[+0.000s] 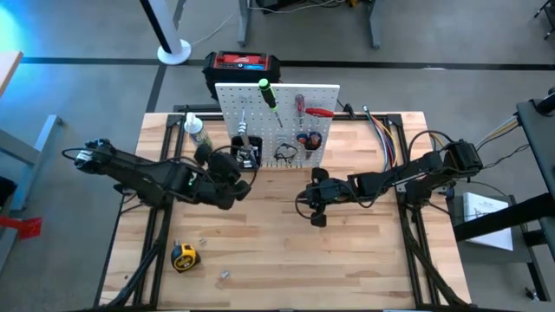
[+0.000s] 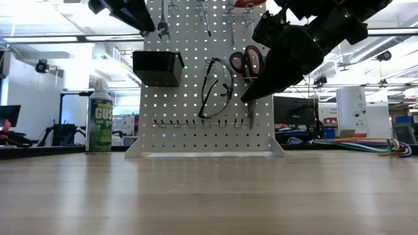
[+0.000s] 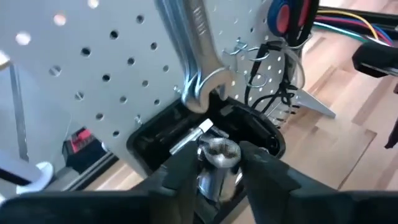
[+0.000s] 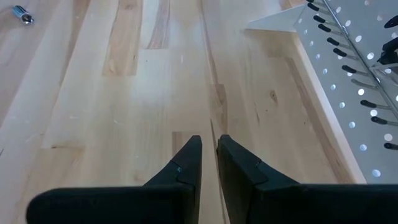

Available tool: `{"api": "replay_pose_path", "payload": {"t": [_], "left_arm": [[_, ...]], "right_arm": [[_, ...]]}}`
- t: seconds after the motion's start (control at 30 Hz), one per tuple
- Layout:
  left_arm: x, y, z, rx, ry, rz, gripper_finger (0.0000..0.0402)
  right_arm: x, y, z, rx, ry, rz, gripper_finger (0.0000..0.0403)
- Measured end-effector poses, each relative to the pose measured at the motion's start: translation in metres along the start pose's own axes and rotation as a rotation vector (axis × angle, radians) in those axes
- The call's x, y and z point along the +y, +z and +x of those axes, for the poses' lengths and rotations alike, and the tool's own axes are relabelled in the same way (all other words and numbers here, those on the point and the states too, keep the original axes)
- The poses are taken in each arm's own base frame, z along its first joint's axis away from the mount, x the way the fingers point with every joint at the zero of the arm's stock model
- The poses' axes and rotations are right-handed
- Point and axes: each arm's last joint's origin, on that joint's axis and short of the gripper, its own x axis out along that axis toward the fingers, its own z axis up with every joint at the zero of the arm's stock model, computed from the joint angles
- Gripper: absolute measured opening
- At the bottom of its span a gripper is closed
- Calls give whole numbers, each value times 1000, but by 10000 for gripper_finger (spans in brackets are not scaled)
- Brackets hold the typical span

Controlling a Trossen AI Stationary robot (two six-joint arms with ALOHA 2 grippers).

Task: Hang tools onto peg board
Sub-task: Put the silver socket into the black bin on the pegboard

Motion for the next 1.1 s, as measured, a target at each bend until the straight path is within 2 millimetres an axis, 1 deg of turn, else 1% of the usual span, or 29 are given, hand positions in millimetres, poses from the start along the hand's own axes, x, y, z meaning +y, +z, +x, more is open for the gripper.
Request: {"api": "replay_pose_path", "payload": {"t": [0.2, 0.27, 0.37, 0.5, 0.63, 0.83, 0.97, 1.1], "left_arm": [[6, 11, 7, 55, -37, -12, 177], [8, 14, 7, 68, -53, -13, 201], [11, 20, 0, 108, -92, 5, 228], [11, 17, -21, 218, -204, 101, 242], [8, -3, -43, 345, -274, 178, 244], [-3, -52, -64, 528, -315, 189, 244], [-9, -86, -66, 609, -309, 172, 245], [-16, -114, -59, 678, -330, 121, 245]], "right_arm": [[0, 0, 0, 0, 0, 11, 37], [0, 0, 0, 0, 0, 17, 37], [0, 0, 0, 1, 0, 18, 37], [0, -3, 0, 29, -2, 34, 37], [0, -6, 0, 61, -6, 37, 37], [-1, -5, 0, 52, -10, 38, 37], [-1, -5, 0, 47, -10, 31, 37], [-1, -5, 0, 45, -10, 37, 37]]}}
